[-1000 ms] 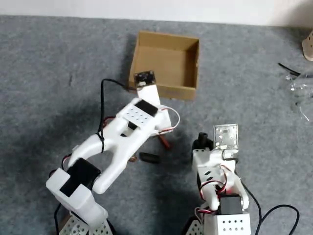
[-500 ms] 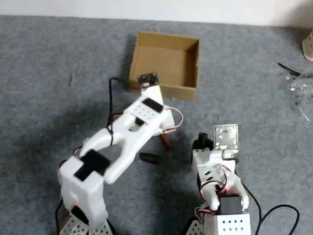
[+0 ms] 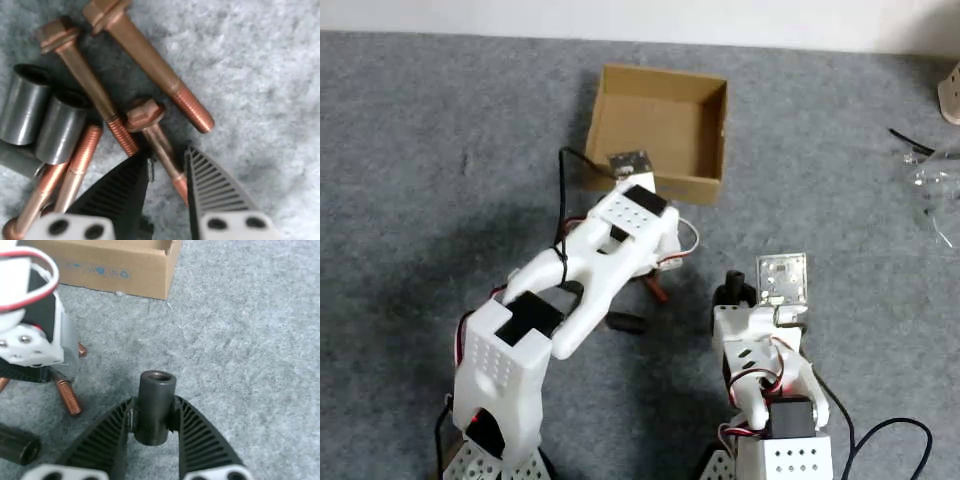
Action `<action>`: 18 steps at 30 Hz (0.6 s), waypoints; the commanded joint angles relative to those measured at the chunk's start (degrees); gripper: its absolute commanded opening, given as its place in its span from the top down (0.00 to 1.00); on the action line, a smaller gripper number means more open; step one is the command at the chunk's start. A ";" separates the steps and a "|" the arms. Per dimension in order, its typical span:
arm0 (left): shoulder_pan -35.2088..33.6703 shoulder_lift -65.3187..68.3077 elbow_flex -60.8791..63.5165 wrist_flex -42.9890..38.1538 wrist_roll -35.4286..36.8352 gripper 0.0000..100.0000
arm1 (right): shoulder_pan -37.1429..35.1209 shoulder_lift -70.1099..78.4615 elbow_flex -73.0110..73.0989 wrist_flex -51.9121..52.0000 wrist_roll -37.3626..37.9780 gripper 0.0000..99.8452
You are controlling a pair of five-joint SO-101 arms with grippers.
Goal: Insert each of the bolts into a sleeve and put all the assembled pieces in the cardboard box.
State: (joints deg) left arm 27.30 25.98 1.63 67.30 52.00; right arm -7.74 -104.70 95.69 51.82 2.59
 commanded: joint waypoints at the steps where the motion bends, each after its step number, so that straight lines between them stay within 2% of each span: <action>1: -0.40 -0.04 -1.54 2.46 0.44 0.94 | 0.48 -0.57 1.45 -2.07 0.62 1.00; 3: -0.40 -0.04 -1.54 2.55 0.18 1.00 | 0.48 -0.57 1.45 -2.07 0.62 1.00; 7: -0.13 -0.13 -1.63 2.37 -0.26 1.00 | 0.48 -0.57 1.45 -2.07 0.62 1.00; 10: 0.04 -0.13 -3.82 3.60 -4.48 1.00 | 0.48 -0.57 1.45 -2.07 0.62 1.00; 13: -0.04 -0.13 -9.19 7.65 -5.27 1.00 | 0.48 -0.57 1.54 -2.07 0.62 1.00; 18: 0.04 -0.13 -24.13 18.99 -5.71 1.00 | 0.48 -0.57 1.54 -2.07 0.70 1.00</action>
State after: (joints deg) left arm 27.21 27.12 -9.10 77.93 46.90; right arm -7.74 -104.70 95.69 51.82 2.59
